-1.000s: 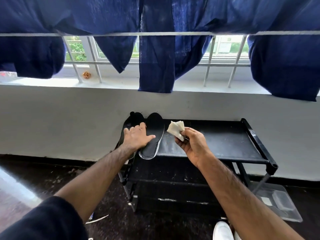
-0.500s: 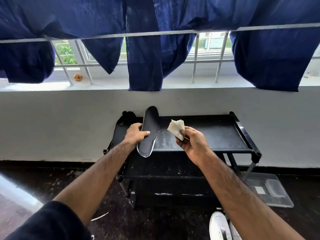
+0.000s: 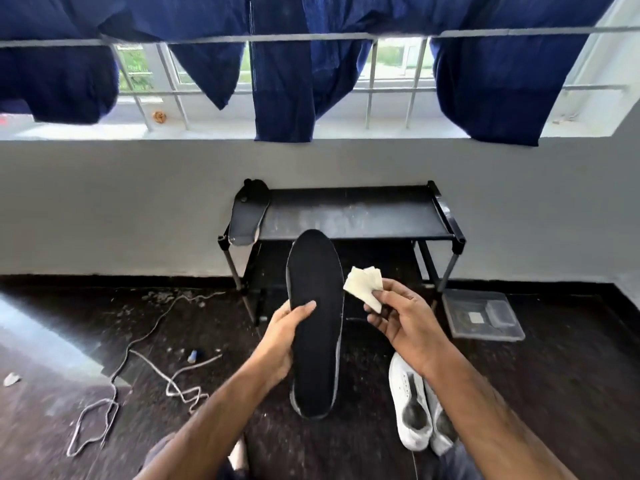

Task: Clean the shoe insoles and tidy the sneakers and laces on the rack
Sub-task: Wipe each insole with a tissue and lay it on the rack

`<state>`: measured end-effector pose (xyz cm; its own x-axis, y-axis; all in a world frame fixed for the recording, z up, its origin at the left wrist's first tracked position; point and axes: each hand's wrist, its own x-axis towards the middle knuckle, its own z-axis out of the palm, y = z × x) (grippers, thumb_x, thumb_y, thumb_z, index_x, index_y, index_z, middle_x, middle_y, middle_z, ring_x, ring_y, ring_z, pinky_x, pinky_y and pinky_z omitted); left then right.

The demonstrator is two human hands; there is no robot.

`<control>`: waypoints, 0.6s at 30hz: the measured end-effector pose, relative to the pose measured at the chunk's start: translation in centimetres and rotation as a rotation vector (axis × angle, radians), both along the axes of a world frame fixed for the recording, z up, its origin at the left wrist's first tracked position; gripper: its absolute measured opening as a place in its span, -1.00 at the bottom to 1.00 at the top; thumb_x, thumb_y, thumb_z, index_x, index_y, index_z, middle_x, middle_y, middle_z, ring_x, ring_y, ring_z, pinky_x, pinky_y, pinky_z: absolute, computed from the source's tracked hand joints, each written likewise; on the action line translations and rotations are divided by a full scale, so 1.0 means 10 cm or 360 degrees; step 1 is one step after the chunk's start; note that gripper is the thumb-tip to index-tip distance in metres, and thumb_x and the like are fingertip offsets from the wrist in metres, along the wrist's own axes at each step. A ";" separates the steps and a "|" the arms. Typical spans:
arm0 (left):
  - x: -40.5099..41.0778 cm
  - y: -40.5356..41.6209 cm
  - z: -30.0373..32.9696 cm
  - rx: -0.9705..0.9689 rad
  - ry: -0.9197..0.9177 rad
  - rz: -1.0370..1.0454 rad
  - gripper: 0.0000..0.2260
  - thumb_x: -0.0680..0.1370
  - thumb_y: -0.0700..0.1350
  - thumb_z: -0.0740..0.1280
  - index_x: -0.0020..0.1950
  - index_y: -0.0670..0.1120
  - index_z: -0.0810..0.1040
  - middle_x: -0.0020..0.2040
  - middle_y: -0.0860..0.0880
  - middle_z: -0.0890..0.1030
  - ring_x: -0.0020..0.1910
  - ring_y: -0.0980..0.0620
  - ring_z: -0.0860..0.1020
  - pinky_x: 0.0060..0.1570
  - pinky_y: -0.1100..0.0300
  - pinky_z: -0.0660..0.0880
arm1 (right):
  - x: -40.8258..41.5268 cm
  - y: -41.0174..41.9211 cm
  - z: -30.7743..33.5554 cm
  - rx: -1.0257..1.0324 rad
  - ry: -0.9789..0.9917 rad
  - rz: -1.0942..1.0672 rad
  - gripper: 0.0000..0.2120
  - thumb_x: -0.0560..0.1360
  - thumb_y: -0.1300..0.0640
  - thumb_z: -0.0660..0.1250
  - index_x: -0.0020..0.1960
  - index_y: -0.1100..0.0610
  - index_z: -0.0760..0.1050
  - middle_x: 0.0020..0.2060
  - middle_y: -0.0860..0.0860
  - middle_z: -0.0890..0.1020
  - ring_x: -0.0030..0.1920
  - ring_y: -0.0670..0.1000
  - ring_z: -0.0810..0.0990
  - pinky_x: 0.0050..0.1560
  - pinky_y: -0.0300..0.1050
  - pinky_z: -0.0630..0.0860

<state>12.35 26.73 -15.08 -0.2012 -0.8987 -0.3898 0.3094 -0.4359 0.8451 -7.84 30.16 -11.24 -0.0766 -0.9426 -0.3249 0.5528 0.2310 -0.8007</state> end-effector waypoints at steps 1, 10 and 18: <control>0.02 0.17 -0.07 0.0034 0.0008 0.0007 -0.79 0.61 -0.22 0.34 0.24 -0.13 0.61 0.08 -0.16 0.74 -0.01 -0.06 0.72 -0.06 0.09 0.62 | 0.02 0.15 -0.06 0.0022 0.0010 -0.0003 -0.79 0.61 0.37 0.24 0.13 0.22 0.61 -0.16 0.12 0.69 -0.26 -0.01 0.63 -0.33 -0.21 0.61; 0.01 1.26 -0.43 0.0185 -0.0131 -0.0213 -0.68 0.59 -0.35 0.24 0.30 -0.11 0.55 0.11 -0.13 0.73 0.08 -0.07 0.69 0.03 0.09 0.62 | 0.18 1.02 -0.52 0.0173 0.0247 -0.0026 -0.79 0.61 0.33 0.26 0.07 0.15 0.64 -0.22 0.04 0.68 -0.32 -0.08 0.63 -0.39 -0.26 0.57; 0.08 1.41 -0.60 -0.0030 -0.0208 -0.0258 -0.41 0.50 -0.49 0.18 0.43 -0.01 0.46 0.29 -0.12 0.64 0.20 -0.05 0.62 0.12 0.06 0.59 | 0.19 1.23 -0.69 0.0000 0.0127 -0.0195 -0.73 0.60 0.42 0.23 0.15 0.18 0.60 -0.15 0.07 0.73 -0.21 -0.02 0.70 -0.23 -0.21 0.66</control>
<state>13.11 40.79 -21.06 -0.2926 -0.8660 -0.4055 0.1240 -0.4549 0.8819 -5.93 42.47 -18.14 -0.2166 -0.9247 -0.3130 0.5115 0.1656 -0.8432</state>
